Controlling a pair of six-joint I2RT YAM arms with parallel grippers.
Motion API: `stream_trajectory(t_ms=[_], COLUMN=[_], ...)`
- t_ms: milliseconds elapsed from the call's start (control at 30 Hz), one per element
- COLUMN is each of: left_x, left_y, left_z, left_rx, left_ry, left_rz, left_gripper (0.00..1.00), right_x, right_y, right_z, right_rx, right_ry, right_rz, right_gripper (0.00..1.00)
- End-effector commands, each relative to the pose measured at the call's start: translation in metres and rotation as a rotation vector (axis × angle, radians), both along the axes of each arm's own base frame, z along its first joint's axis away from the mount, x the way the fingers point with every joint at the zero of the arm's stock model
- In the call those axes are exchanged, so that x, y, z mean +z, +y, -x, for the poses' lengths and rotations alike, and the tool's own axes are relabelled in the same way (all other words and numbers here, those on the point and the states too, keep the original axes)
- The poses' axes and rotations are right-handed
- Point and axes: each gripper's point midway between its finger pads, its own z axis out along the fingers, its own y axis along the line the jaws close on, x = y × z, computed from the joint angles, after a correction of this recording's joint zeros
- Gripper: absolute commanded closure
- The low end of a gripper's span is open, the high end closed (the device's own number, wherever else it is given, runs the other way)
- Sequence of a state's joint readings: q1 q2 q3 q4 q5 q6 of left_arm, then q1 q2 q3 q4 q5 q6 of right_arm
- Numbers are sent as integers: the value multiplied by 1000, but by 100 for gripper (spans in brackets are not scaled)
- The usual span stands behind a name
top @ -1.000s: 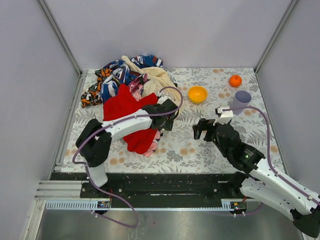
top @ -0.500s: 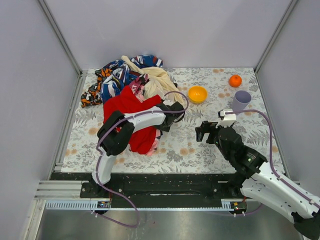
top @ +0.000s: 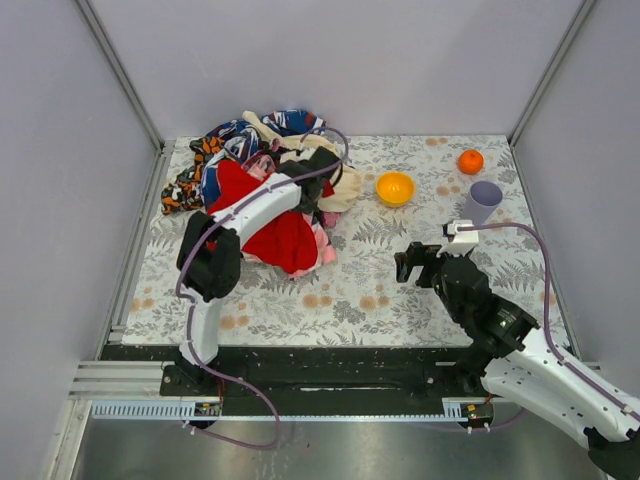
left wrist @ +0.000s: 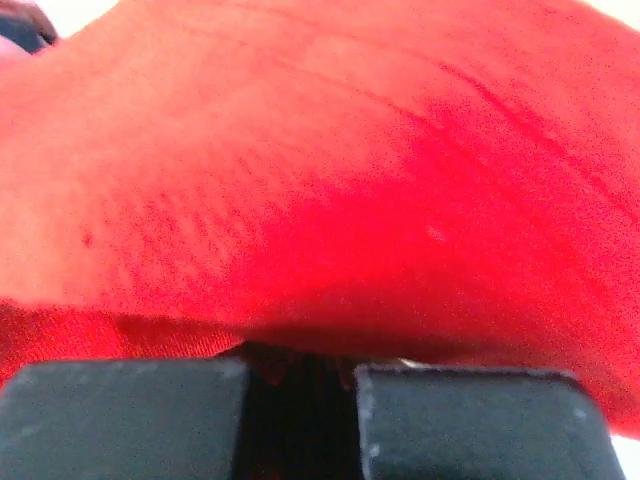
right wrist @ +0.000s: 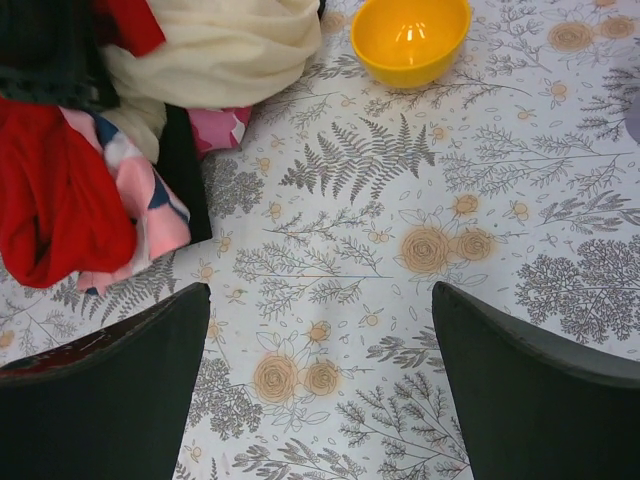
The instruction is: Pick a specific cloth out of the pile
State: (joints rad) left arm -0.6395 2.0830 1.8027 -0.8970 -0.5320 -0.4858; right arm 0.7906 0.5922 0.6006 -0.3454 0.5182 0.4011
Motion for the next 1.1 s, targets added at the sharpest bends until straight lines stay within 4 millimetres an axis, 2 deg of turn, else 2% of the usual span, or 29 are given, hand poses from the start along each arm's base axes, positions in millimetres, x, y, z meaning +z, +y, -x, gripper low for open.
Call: stream_trajectory(t_ms=[0,67,167,233,300,400,567,667,700,833,900,967,1000,1067], left_x=[107,131,165,179,182,170,126,95,80,34,25,30,38,71], left_y=[19,36,70,93,115,133,155,170,173,175,171,164,163,163], left_z=[-51,-66,-90,-106,-124,-151,-201,-225,-231,-236,-234,-231,-229,-221], left_rx=[-34,-38,-24,-1,30,57,100,142,153,184,195,170,158,134], left_ry=[-235,-274,-338,-392,-431,-437,-408,-416,-407,-335,-306,-292,-295,-329], left_rz=[194,254,334,343,350,434,556,575,589,617,639,670,672,668], left_gripper=[98,97,95,94,94,94,94,94,94,89,79,66,44,5], right_x=[0,-3,-8,-12,-14,-19,-20,-26,-33,-35,-31,-35,-37,-35], right_y=[-8,-8,-7,-6,-3,4,26,56,73,129,160,187,198,220], right_z=[-5,-7,-12,-16,-21,-29,-51,-69,-78,-112,-132,-150,-157,-169], right_rx=[-53,-60,-70,-76,-77,-69,-68,-13,19,100,137,174,185,213], right_ry=[-6,1,20,33,43,61,86,111,133,181,191,208,217,218], right_rz=[19,36,81,112,140,188,215,202,195,153,126,116,107,75], right_gripper=[1,1,1,1,1,1,0,1,0,1,1,1,1,1])
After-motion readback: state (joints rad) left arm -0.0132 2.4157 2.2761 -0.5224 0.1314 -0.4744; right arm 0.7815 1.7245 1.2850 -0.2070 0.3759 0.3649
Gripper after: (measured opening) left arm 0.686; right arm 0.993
